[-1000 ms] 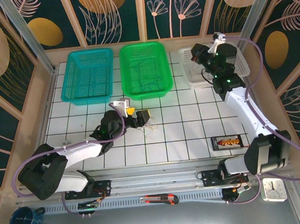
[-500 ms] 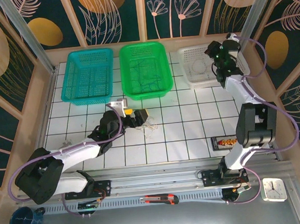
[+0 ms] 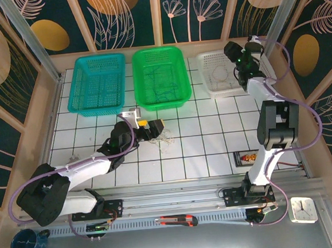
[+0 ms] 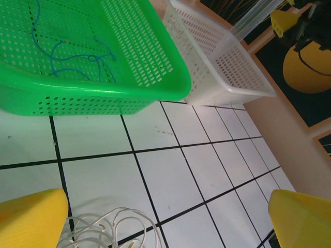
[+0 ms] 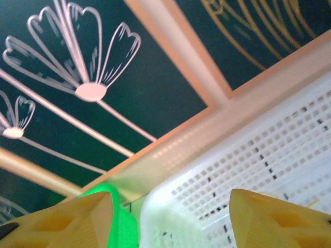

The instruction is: Untangle the cables

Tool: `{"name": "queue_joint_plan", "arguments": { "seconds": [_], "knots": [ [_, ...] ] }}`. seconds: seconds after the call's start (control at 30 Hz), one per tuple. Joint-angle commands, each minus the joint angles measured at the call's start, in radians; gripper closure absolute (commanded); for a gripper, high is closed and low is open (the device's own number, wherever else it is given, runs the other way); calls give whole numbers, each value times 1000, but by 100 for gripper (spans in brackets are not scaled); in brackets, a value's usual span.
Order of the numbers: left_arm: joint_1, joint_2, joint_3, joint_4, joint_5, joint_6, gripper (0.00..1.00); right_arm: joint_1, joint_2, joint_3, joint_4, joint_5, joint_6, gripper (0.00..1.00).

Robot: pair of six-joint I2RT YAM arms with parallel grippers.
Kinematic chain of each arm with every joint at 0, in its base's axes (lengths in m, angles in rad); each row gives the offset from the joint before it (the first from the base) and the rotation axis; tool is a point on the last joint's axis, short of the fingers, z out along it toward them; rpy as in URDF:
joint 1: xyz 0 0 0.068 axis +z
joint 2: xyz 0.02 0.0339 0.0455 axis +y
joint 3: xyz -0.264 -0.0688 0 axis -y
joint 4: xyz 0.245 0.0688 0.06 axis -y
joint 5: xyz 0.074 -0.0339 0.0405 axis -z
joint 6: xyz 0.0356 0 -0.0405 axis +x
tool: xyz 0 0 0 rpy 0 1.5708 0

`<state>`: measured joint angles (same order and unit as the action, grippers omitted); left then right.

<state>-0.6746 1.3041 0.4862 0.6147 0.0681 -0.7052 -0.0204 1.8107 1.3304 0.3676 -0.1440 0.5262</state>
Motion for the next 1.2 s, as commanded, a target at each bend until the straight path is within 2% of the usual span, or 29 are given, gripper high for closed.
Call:
{"name": "queue_joint_plan", "arguments": {
  "seconds": [0.0, 0.2, 0.43, 0.57, 0.73, 0.93, 1.17],
  "knots": [
    [-5, -16, 25, -23, -13, -27, 1, 32, -113, -83, 84, -112, 16, 39],
    [-3, -45, 23, -113, -107, -65, 1, 156, -271, -273, 78, -169, 29, 40],
    [30, -123, -15, -187, -198, -121, 1, 402, -406, -430, -63, -92, -47, 41],
    [96, -170, -42, -233, -154, -209, 1, 526, -426, -489, -114, -75, -86, 43],
    [172, -247, -81, -260, -86, -275, 1, 673, -359, -422, -287, -34, -267, 45],
    [191, -284, -80, -291, -69, -282, 1, 752, -183, -250, -523, 4, -457, 46],
    [205, -270, -83, -293, -33, -290, 1, 833, -65, -123, -625, 52, -569, 46]
  ]
}}
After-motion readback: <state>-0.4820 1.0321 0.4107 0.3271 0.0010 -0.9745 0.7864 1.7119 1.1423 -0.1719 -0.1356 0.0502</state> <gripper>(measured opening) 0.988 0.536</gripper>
